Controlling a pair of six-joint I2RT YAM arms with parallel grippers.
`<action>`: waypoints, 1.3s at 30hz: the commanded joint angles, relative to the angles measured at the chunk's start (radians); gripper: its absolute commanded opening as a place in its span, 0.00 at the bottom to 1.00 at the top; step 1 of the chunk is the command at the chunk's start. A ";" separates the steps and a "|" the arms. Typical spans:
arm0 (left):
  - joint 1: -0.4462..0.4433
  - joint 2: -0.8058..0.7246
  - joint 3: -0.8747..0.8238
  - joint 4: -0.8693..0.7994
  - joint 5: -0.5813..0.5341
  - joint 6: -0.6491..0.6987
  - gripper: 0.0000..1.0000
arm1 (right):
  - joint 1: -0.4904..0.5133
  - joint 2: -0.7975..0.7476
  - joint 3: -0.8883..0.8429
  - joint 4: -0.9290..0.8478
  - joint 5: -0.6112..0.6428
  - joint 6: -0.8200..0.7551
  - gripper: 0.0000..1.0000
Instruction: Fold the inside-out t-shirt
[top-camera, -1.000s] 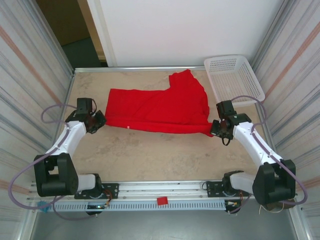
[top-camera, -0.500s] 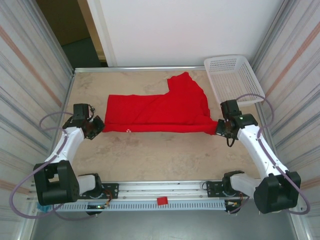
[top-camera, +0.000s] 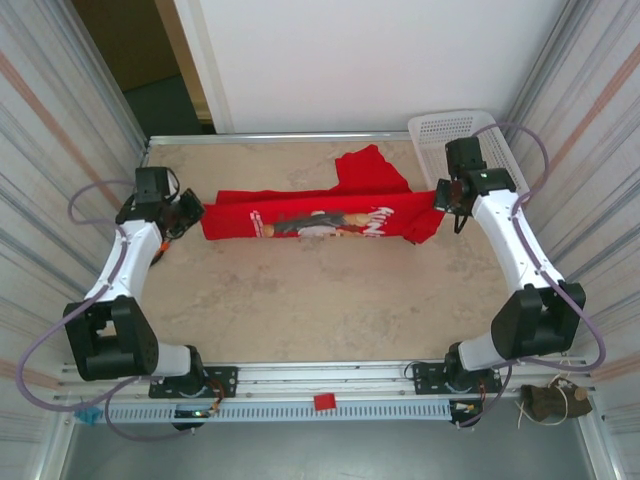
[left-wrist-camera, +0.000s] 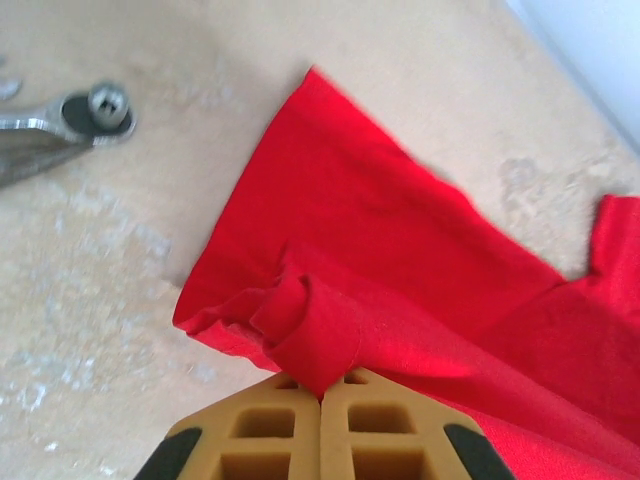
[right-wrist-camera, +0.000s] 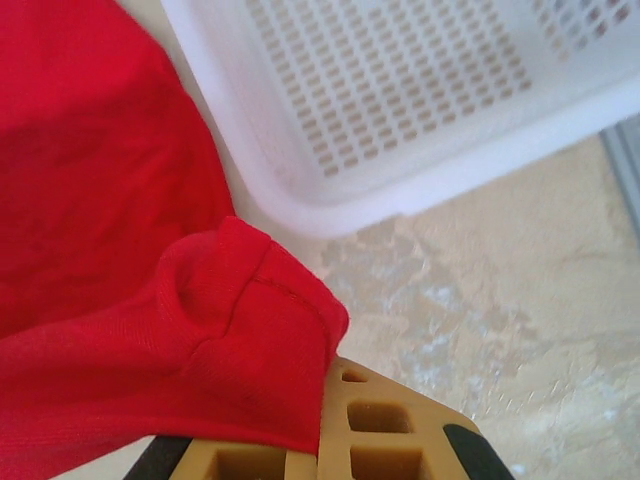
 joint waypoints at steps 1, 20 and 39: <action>0.015 -0.058 0.010 -0.027 -0.032 0.026 0.00 | -0.017 -0.094 0.004 -0.018 0.114 -0.013 0.00; 0.015 -0.319 -0.395 -0.034 -0.061 -0.068 0.00 | 0.022 -0.530 -0.628 0.003 -0.023 0.431 0.54; 0.016 -0.212 -0.251 -0.050 -0.161 0.028 0.66 | 0.006 -0.051 -0.480 0.268 -0.453 0.127 0.53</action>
